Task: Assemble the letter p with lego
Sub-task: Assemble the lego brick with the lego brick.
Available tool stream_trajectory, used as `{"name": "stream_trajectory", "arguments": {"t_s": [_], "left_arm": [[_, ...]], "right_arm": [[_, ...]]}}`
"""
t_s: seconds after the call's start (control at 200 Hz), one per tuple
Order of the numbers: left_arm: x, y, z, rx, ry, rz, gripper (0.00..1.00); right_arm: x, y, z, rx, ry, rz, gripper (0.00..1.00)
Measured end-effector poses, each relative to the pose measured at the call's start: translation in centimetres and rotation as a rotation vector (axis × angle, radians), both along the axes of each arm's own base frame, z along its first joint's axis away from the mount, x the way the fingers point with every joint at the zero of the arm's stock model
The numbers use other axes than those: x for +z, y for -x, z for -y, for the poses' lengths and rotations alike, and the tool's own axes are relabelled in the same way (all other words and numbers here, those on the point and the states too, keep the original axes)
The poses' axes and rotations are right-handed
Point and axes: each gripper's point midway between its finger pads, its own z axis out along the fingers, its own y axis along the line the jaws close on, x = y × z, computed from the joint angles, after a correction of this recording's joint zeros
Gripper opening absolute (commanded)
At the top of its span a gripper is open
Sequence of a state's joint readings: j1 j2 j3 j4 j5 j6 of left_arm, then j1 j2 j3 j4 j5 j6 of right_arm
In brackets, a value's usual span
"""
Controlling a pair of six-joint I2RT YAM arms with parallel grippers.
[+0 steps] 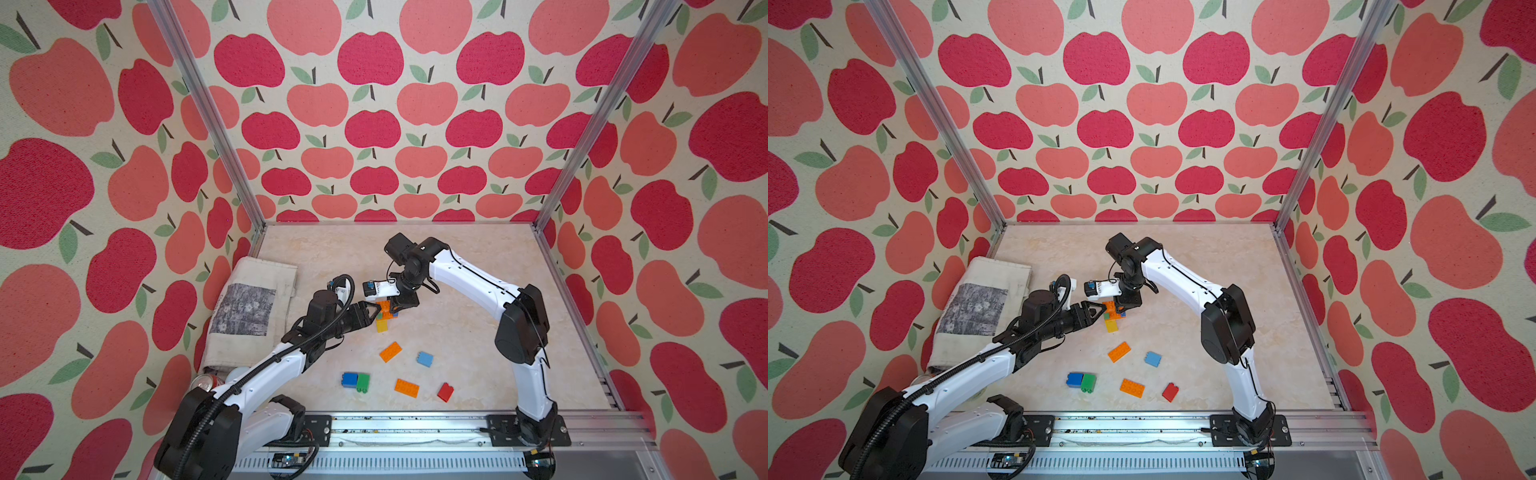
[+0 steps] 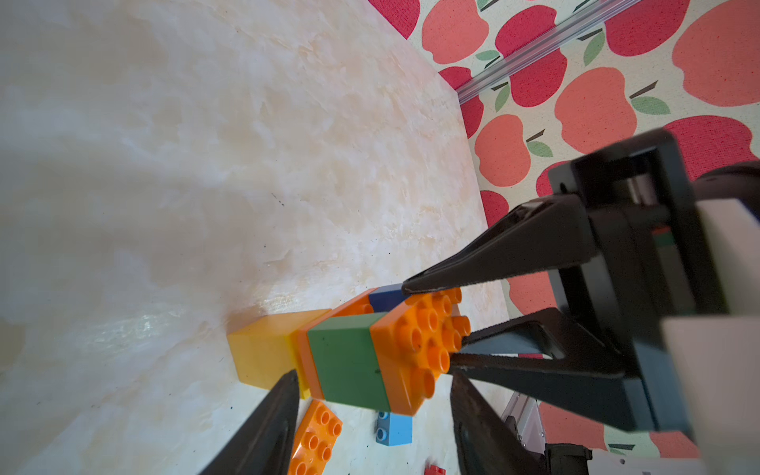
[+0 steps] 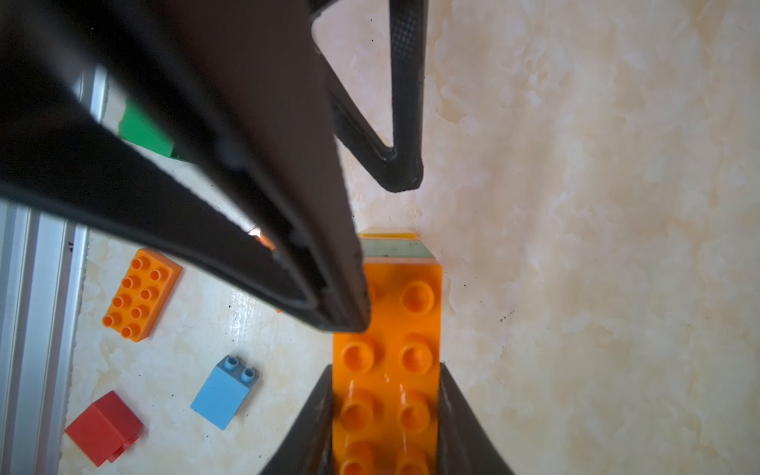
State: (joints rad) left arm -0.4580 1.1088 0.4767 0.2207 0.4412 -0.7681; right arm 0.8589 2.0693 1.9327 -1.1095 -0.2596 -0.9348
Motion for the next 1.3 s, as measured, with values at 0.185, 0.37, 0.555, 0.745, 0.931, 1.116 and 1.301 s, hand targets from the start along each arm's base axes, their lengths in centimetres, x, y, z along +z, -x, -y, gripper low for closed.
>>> {"name": "stream_trajectory", "arguments": {"t_s": [0.185,0.37,0.555,0.745,0.931,1.116,1.301], "left_arm": [[0.00,-0.09,0.03,0.001,0.000,-0.001,0.58],[-0.21,-0.19,0.09,0.000,-0.004,-0.008,0.57],[-0.55,-0.38,0.20,-0.001,-0.006,-0.016,0.57],[-0.51,-0.50,0.31,-0.003,-0.005,-0.015,0.53],[-0.39,-0.60,0.30,0.000,-0.003,-0.009,0.50],[-0.38,-0.58,0.28,0.005,0.008,-0.007,0.51],[-0.34,-0.63,0.23,0.014,0.020,-0.012,0.55]], "right_arm": [[-0.03,0.01,-0.01,0.003,0.004,0.007,0.24],[-0.01,-0.07,0.04,0.004,0.012,0.012,0.24],[-0.11,-0.07,0.03,0.006,0.022,0.021,0.24],[-0.06,-0.20,0.03,0.004,0.025,0.028,0.24],[-0.02,-0.28,-0.10,0.005,0.027,0.031,0.24],[-0.02,-0.22,-0.15,0.007,0.031,0.028,0.24],[-0.01,-0.05,-0.22,0.011,0.037,0.022,0.24]]}}
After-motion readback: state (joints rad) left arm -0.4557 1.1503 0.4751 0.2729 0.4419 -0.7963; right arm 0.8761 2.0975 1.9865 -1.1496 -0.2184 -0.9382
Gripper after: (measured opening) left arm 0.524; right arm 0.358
